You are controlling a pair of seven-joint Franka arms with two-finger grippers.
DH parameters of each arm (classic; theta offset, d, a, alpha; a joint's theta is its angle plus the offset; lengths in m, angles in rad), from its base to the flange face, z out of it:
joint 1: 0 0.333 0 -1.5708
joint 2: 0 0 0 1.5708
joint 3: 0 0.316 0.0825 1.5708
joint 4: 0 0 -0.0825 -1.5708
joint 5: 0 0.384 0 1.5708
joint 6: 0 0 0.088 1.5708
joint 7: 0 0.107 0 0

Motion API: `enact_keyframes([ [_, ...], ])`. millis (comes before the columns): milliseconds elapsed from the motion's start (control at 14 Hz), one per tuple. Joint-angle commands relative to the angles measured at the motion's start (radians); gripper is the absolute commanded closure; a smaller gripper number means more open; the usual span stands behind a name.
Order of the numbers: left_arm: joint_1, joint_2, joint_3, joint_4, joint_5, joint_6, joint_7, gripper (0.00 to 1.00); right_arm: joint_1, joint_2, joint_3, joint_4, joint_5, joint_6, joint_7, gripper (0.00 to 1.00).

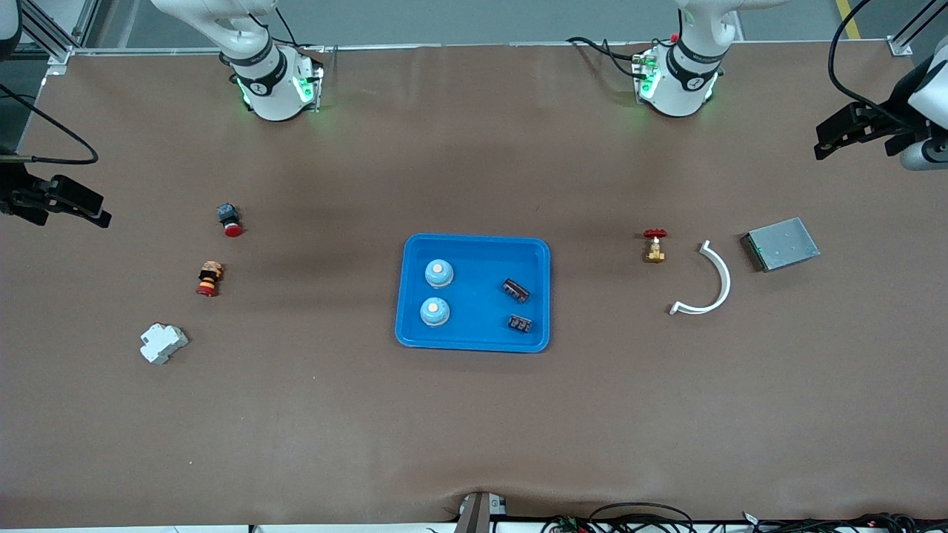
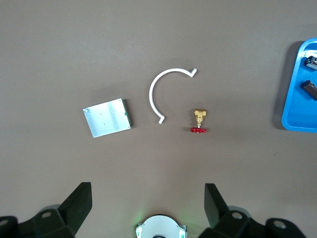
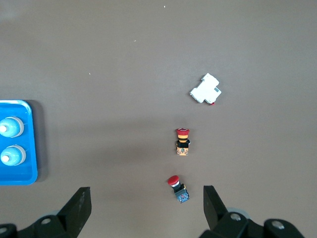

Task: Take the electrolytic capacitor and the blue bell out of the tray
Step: 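Reach the right gripper toward the bells while the left gripper reaches the capacitors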

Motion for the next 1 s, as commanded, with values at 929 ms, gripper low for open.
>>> enact_keyframes([
  [929,-0.078,0.349,-0.254,0.012,-0.068,0.315,-0.817,0.0,0.275,0.063,0.0,-0.222,0.058,0.314,0.415,0.0],
])
